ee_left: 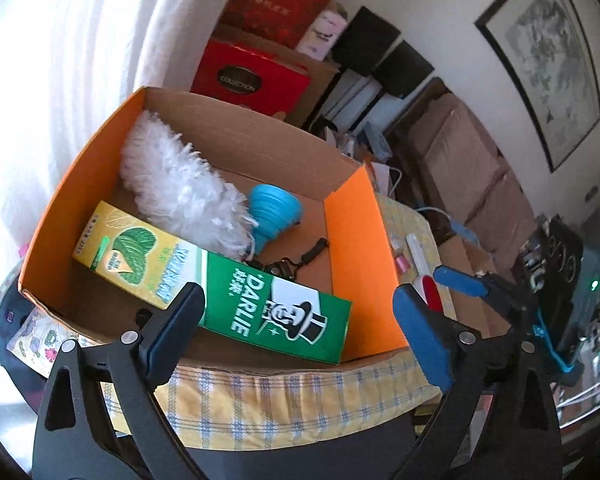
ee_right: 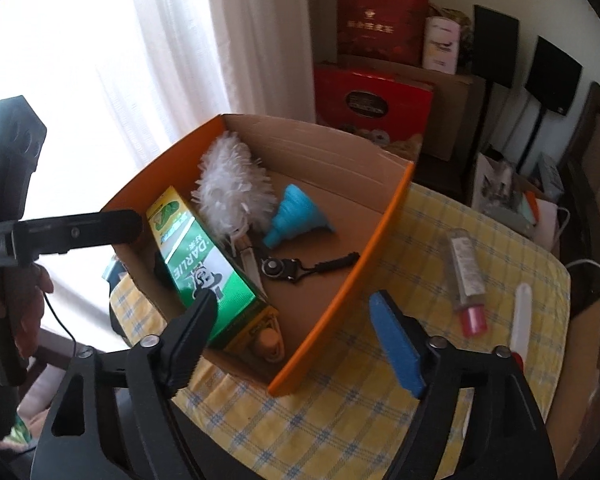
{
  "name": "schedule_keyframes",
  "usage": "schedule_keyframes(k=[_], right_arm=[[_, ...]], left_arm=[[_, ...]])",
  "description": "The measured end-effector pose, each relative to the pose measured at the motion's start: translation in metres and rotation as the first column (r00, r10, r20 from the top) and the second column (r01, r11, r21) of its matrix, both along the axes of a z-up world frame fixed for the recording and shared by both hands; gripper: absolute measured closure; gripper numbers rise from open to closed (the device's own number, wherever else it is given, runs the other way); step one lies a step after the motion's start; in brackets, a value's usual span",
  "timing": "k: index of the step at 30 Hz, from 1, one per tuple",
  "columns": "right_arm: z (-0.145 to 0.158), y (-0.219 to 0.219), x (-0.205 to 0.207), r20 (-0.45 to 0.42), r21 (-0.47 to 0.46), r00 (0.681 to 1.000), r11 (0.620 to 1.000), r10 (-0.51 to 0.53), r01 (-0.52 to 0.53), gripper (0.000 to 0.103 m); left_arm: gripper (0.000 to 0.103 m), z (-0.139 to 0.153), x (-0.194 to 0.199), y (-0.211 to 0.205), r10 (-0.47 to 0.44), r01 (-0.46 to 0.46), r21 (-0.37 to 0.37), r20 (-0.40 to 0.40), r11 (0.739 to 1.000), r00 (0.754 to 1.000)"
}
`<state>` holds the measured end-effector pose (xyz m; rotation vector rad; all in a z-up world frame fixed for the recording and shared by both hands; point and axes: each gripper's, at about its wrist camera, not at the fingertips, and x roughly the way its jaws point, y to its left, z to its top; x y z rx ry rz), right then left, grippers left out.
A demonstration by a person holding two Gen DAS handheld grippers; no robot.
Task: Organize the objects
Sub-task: 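Open the right tool to drop the toothpaste box into the orange box, then move the right tool back to the red lint brush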
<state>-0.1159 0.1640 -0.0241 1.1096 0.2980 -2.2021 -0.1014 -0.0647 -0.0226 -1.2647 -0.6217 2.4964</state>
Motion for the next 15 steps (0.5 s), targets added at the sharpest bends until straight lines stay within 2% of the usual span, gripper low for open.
schedule_keyframes(k=[4,10,15], right_arm=[[0.000,0.013,0.001,0.030,-0.008,0.998,0.999,-0.052,0.052,0.017],[0.002,0.041,0.001,0.054,-0.025,0.988,0.989,-0.143,0.145,0.015],[0.004,0.066,0.001,0.059,-0.035,0.976,0.976,-0.211,0.213,0.015]], left_arm=[[0.003,0.005,0.002,0.018,-0.034,0.034,-0.047,-0.006,0.998,0.999],[0.002,0.015,0.008,0.045,-0.083,0.079,-0.112,-0.027,0.991,0.996],[0.001,0.023,0.012,0.068,-0.118,0.113,-0.116,-0.038,0.987,0.992]])
